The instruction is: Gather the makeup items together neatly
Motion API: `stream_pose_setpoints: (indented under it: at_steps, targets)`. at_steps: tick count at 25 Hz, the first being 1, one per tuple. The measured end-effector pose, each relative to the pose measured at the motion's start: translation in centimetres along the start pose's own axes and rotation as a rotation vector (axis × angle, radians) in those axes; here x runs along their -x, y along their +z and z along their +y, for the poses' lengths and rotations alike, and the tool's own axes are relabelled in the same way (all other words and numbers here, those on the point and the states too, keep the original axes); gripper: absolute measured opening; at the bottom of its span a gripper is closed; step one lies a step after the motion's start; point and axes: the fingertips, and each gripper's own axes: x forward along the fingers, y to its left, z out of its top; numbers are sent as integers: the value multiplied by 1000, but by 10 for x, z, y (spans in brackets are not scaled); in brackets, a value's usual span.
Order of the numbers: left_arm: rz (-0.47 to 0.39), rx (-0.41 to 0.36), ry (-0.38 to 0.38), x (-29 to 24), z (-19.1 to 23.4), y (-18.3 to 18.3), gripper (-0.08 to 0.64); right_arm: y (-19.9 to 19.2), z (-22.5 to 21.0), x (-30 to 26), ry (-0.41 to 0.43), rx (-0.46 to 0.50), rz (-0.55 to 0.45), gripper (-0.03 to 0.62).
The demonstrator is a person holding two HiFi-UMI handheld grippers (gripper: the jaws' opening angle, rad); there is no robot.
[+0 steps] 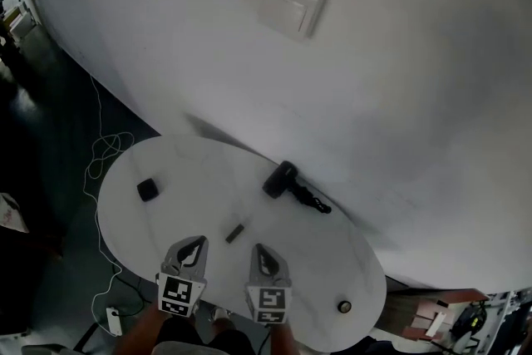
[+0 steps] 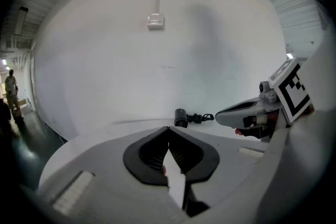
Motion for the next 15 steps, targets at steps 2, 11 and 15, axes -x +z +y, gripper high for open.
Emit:
stream_pose_setpoints:
  at_steps: [2,11,15]
  targets:
    - [22,16,6,-4,5,-13,11,-9,3,-12,23,9,21,5]
    - [83,82,54,-20,18,-62,11,-58,18,-62,171,75,136,124]
    - [107,106,80,-21,23,-79,11,-79,32,-78,265,106,201,254]
